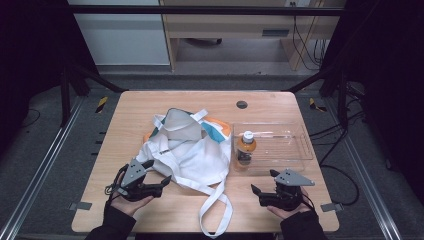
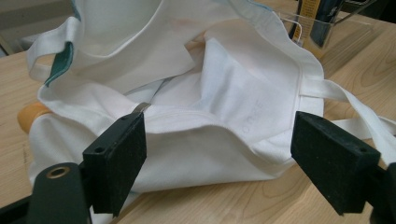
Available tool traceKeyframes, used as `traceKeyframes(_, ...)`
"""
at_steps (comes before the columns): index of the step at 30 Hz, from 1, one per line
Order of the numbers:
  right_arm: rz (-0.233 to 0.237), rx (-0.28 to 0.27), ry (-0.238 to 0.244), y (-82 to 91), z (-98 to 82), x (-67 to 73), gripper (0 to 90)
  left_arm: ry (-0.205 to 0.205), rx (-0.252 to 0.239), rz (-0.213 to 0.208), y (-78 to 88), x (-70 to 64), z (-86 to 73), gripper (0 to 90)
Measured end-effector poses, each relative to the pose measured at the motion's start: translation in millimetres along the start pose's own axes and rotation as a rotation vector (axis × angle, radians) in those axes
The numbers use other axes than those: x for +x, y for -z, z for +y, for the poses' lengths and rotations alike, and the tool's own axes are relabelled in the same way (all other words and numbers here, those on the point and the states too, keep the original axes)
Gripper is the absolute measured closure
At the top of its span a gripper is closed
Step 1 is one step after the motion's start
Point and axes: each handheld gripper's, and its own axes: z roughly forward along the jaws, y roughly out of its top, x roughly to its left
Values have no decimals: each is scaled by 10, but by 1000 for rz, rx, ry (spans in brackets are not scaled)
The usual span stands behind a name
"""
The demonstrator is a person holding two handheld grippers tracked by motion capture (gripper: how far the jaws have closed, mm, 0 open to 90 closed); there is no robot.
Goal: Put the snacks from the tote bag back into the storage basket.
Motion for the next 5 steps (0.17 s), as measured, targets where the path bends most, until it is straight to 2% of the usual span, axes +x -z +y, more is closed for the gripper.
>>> traceKeyframes(5, 0, -1, 0, 1, -1, -5, 162, 9, 18, 19, 62, 59, -71, 177)
